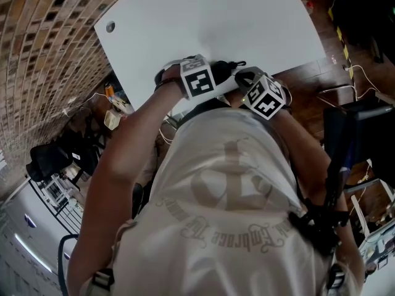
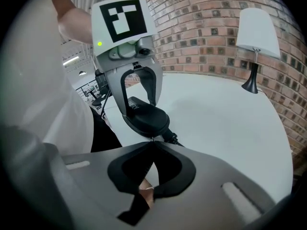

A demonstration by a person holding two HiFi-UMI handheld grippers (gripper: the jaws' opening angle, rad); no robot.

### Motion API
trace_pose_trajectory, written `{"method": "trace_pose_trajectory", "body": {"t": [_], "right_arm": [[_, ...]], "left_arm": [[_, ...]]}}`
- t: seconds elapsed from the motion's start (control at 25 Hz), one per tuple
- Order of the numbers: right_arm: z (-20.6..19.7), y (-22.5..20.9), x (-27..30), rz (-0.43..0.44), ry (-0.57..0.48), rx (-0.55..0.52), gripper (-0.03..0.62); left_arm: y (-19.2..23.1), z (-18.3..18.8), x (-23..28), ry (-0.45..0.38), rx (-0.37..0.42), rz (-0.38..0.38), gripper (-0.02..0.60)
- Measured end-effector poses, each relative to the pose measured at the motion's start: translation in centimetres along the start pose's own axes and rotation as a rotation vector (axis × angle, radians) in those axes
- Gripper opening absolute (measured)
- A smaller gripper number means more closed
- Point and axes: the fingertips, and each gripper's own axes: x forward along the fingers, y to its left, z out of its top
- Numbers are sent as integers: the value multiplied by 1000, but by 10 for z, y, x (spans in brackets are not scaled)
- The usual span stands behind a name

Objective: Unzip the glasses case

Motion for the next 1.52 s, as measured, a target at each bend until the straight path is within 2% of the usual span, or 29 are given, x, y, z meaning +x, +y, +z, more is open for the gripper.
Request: {"method": "trace_pose_trajectory", "body": {"t": [0.32, 0.48, 0.64, 1.0, 1.52], "right_arm": [[1, -7, -3, -3, 4, -62, 8], [1, -15, -3, -3, 3, -80, 8], [2, -18, -3, 1, 1, -104, 8], [7, -27, -2, 16, 3, -159, 8], [17, -36, 4, 82, 7, -236, 8]], "left_arm": [[-2, 1, 0, -2, 1, 9, 275], [-8, 5, -3, -6, -1, -22, 275], [-2, 4, 1, -2, 2, 18, 275], [-4, 5, 2, -1, 7, 31, 275], [-4, 6, 4, 19, 6, 54, 276]]}}
